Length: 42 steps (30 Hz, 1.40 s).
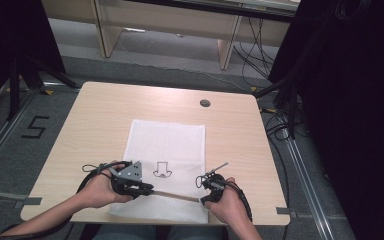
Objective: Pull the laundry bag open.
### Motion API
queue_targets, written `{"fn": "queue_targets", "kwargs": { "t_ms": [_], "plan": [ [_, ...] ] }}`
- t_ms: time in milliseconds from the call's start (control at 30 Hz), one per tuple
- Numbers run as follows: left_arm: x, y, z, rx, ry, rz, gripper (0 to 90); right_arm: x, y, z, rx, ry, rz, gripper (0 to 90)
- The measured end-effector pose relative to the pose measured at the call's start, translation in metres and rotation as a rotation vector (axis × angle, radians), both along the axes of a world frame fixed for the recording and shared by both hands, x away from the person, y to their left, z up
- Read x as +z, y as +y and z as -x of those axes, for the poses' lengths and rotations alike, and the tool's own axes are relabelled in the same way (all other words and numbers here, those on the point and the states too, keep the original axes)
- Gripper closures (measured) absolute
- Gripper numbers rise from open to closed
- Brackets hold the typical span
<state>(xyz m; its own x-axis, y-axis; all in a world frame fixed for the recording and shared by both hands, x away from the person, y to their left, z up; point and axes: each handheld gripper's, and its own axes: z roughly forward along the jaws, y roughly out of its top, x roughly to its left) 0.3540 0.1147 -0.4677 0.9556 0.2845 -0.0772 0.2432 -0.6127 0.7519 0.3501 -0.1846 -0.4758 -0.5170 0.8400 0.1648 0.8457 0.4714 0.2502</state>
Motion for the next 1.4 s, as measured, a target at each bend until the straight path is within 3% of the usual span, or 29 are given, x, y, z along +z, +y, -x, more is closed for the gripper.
{"fn": "queue_targets", "kwargs": {
  "t_ms": [67, 133, 333, 967, 1067, 1267, 1333, 1400],
  "plan": [
    [0.0, 0.002, 0.0, 0.002, -0.008, -0.015, 81.7, 0.0, 0.0, 0.0, -0.006, 0.003, -0.001, 90.0],
    [0.0, 0.003, 0.0, 0.004, 0.001, -0.003, 81.7, 0.0, 0.001, 0.0, -0.022, 0.01, 0.007, 90.0],
    [0.0, 0.005, 0.0, 0.005, 0.003, -0.001, 81.7, 0.0, 0.0, 0.0, 0.003, -0.001, 0.0, 90.0],
    [0.003, 0.015, 0.0, 0.014, -0.006, -0.009, 81.7, -0.001, 0.0, 0.0, 0.002, -0.007, -0.004, 90.0],
    [0.002, 0.015, 0.0, 0.012, 0.005, 0.008, 81.7, -0.001, 0.0, 0.0, 0.008, -0.013, -0.008, 90.0],
    [0.003, 0.018, 0.0, 0.016, -0.007, -0.007, 81.7, -0.001, 0.0, 0.0, 0.008, -0.012, -0.007, 90.0],
    [0.004, 0.019, -0.001, 0.022, 0.007, 0.01, 81.7, -0.001, 0.0, 0.0, 0.001, -0.007, -0.004, 90.0],
    [0.004, 0.019, -0.001, 0.021, 0.003, 0.006, 81.7, -0.002, -0.001, -0.001, 0.032, -0.031, -0.015, 90.0]
  ]
}}
